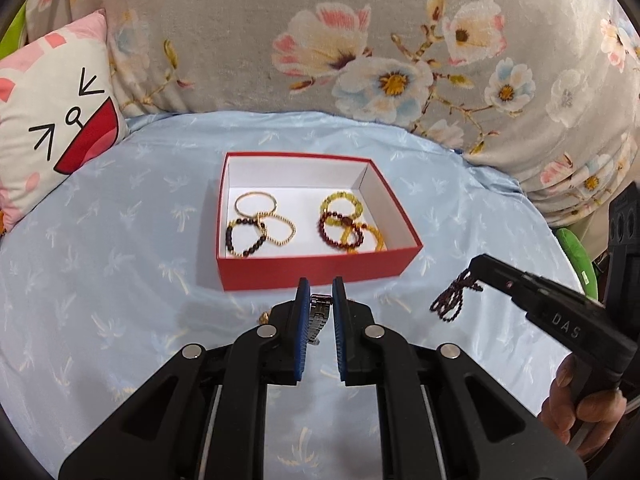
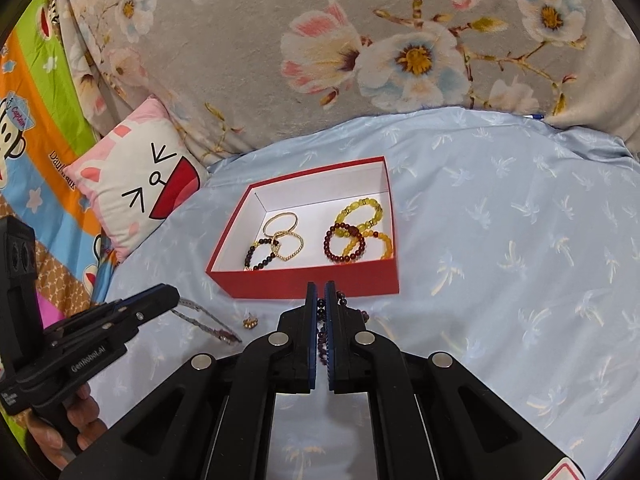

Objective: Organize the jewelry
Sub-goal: 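Carry the watch in the left tool while the right tool carries the garnet bracelet into the box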

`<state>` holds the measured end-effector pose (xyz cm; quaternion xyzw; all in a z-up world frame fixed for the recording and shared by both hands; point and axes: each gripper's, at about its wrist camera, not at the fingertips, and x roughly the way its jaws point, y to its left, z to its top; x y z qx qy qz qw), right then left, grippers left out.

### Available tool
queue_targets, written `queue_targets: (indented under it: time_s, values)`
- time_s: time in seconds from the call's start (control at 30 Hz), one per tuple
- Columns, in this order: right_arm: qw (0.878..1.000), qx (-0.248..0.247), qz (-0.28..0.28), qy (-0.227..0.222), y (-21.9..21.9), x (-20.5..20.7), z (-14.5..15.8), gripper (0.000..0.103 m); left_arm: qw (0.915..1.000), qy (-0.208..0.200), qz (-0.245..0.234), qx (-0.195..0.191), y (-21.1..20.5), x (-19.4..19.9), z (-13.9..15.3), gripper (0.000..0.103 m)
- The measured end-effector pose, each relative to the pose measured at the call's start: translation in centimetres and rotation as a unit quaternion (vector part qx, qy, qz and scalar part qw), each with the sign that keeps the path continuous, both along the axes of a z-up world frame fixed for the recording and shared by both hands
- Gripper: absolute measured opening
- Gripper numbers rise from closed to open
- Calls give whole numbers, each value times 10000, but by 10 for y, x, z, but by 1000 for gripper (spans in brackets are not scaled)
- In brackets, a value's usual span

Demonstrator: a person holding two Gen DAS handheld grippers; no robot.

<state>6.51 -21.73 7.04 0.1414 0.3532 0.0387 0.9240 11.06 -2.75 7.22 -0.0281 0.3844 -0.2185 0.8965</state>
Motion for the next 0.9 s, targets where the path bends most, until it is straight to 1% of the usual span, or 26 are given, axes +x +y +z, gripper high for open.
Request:
queue_targets:
  time_s: [0.27,0.37,0.47,0.67,0.8,0.9]
  values:
    - [9997,-183,-15,-145,-6,33,17,4,9995,-318,16,26,-12,38,26,11]
    - [9995,-274,-31,-166,-7,53,21,4,9995,-314,25,-2,-19,61,30,11]
    - [9996,-257,-19,-110,-8,76,21,4,9996,-288,50,-52,-22,81,31,11]
    - [9994,-321,72,102,-2,110,5,4,9998,-165,101,-34,-31,118,22,11]
    - [9992,-277,165,246,4,121,-9,4,9998,29,122,-144,-29,130,8,11]
    - [9985,-310,249,363,10,127,-20,4,9998,157,99,-97,-31,136,-4,11]
